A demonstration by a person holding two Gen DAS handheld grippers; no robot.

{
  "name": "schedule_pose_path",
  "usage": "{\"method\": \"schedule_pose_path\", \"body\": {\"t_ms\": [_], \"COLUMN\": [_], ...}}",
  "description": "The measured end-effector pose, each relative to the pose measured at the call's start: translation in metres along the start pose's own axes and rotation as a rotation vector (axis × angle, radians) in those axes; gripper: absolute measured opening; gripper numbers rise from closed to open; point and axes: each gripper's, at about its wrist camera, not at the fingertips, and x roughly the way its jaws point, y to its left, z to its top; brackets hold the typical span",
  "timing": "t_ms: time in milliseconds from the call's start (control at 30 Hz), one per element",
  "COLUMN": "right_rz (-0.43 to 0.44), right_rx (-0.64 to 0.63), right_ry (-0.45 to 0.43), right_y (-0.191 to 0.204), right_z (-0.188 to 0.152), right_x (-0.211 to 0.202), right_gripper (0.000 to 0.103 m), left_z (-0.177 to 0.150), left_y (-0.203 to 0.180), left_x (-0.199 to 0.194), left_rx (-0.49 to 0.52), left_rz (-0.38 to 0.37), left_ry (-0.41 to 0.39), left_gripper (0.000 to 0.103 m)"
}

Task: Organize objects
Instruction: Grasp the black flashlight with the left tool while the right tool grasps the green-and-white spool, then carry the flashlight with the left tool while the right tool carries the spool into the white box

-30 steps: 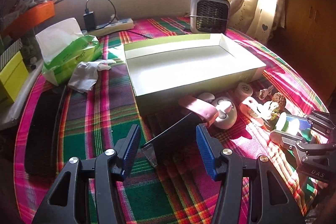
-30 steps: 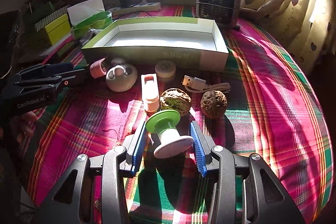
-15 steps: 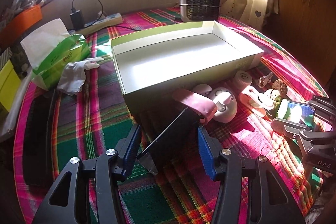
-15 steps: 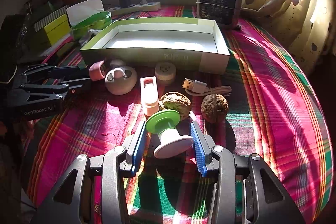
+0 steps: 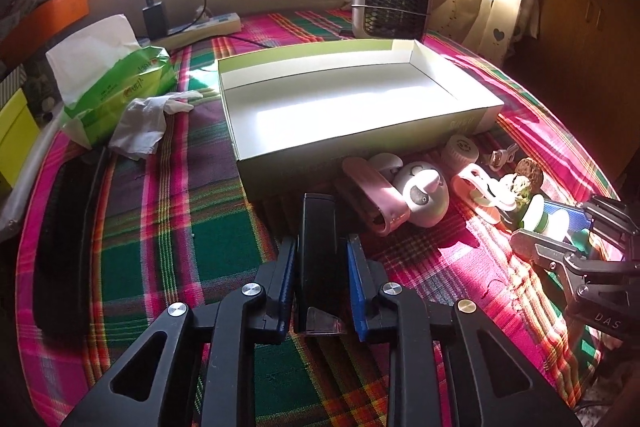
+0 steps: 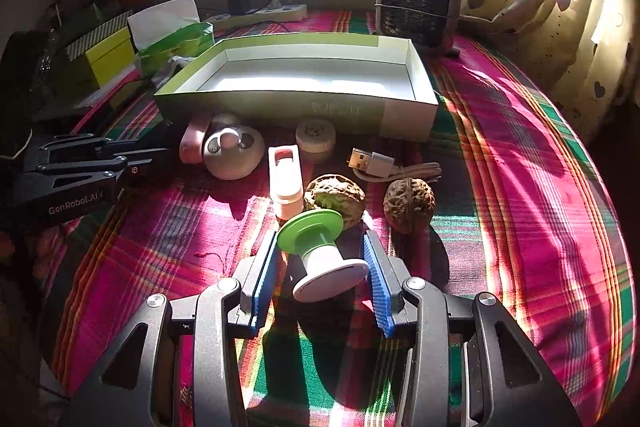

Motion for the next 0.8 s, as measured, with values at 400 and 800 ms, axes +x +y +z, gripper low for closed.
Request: {"method": "schedule_pose_path", "body": {"t_ms": [400,800], "right_rz": [0.006,0.019], "right_rx": [-0.008,-0.016], "right_ry": [-0.003,-0.003], "right_y": [0.000,0.000], "right_z": [-0.005,-0.006], "right_x": [-0.004,-0.007], "right_gripper": [0.043,0.043], "left_z": [-0.011,-0.017], "left_y": [-0.007,-0.021], "left_x": [-0.008,-0.017], "left_rx": [-0.063,-0.067], "left_rz": [-0.014,-0.012], "left_ry": [-0.004,-0.006], "left_gripper": [0.021,0.021]}}
